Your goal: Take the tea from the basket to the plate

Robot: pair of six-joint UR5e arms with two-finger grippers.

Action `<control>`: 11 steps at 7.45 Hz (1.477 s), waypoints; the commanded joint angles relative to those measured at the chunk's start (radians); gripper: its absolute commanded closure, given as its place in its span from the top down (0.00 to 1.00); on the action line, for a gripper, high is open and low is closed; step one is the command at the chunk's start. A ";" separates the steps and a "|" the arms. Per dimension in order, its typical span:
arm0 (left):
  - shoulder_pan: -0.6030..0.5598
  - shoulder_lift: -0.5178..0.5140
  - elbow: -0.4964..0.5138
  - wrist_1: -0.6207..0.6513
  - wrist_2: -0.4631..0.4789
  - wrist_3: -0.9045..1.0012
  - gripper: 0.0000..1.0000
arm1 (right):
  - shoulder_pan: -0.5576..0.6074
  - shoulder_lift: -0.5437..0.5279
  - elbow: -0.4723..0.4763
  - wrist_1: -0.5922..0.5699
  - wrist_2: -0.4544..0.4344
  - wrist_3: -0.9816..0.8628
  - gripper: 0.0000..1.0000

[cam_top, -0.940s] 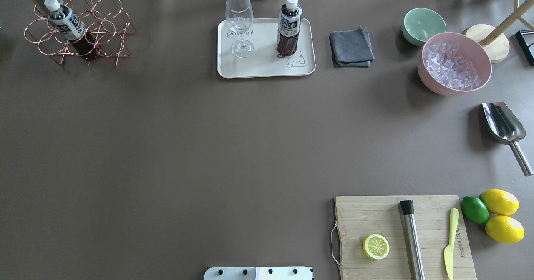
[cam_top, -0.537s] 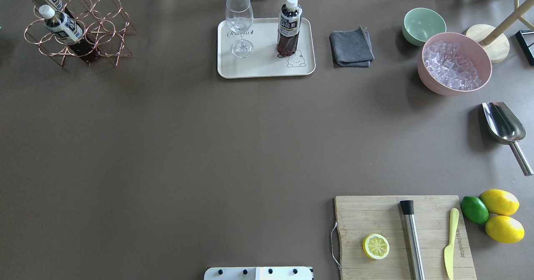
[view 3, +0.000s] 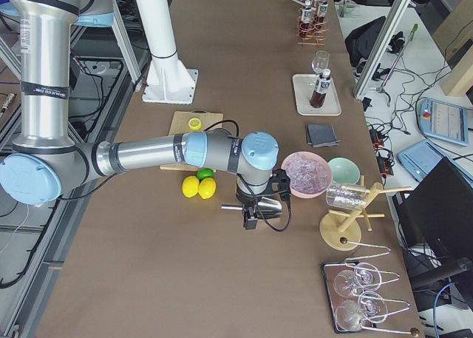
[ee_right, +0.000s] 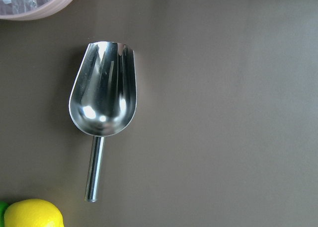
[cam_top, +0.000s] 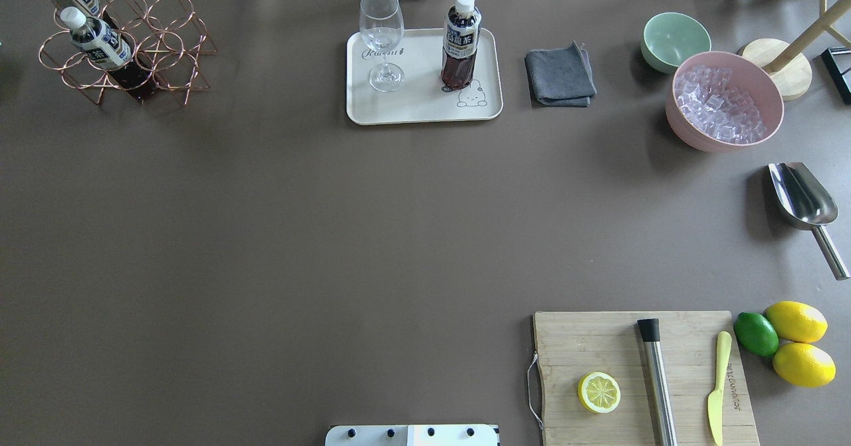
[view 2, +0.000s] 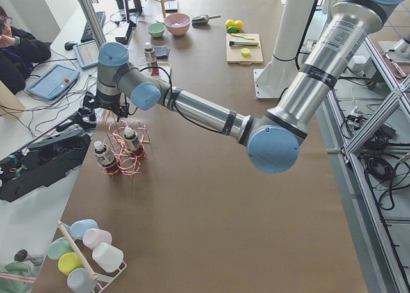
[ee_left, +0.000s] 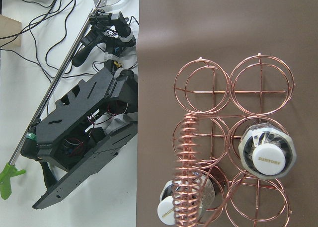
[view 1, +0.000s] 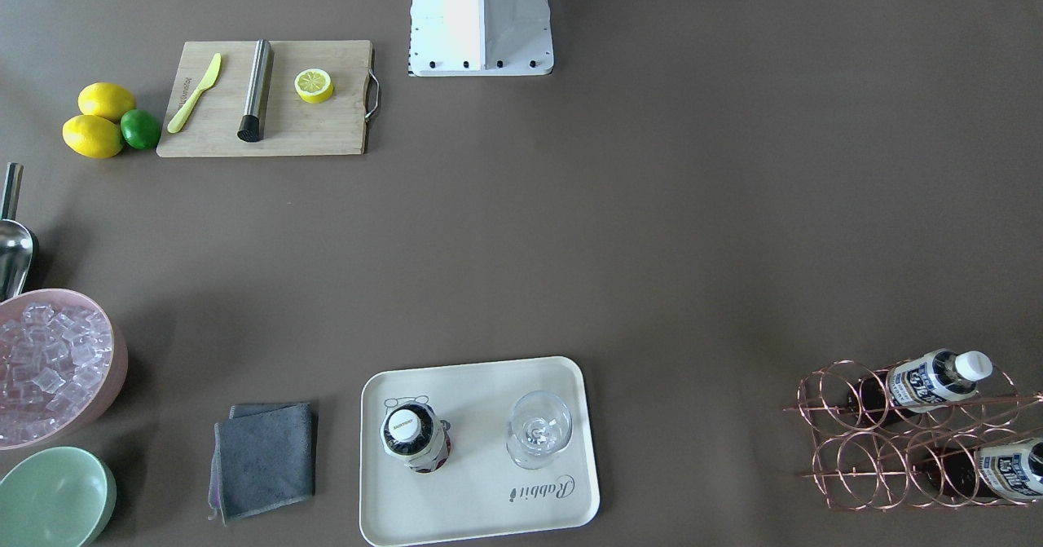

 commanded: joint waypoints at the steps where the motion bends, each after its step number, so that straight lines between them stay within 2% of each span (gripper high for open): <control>1: -0.004 0.189 -0.246 0.008 -0.027 -0.150 0.98 | 0.010 0.022 0.014 -0.007 -0.034 0.007 1.00; 2: -0.004 0.266 -0.310 0.003 -0.091 -0.327 0.98 | 0.029 0.012 0.016 -0.010 -0.025 0.002 1.00; 3: -0.001 0.282 -0.313 -0.003 -0.156 -0.552 0.98 | 0.038 0.004 0.028 -0.016 -0.023 0.013 1.00; 5: 0.007 0.291 -0.325 -0.006 -0.162 -0.971 0.98 | 0.070 -0.039 0.071 -0.060 0.028 0.013 1.00; 6: 0.033 0.317 -0.378 -0.009 -0.193 -1.160 0.98 | 0.075 -0.041 0.071 -0.060 0.029 0.013 1.00; 8: 0.050 0.415 -0.392 -0.101 -0.196 -1.345 0.98 | 0.076 -0.041 0.068 -0.060 0.026 0.016 1.00; 9: 0.051 0.466 -0.357 -0.109 -0.195 -1.481 0.98 | 0.076 -0.039 0.068 -0.056 0.026 0.016 1.00; 11: 0.042 0.539 -0.333 -0.082 -0.195 -1.510 0.98 | 0.066 -0.018 0.044 -0.056 0.026 0.017 1.00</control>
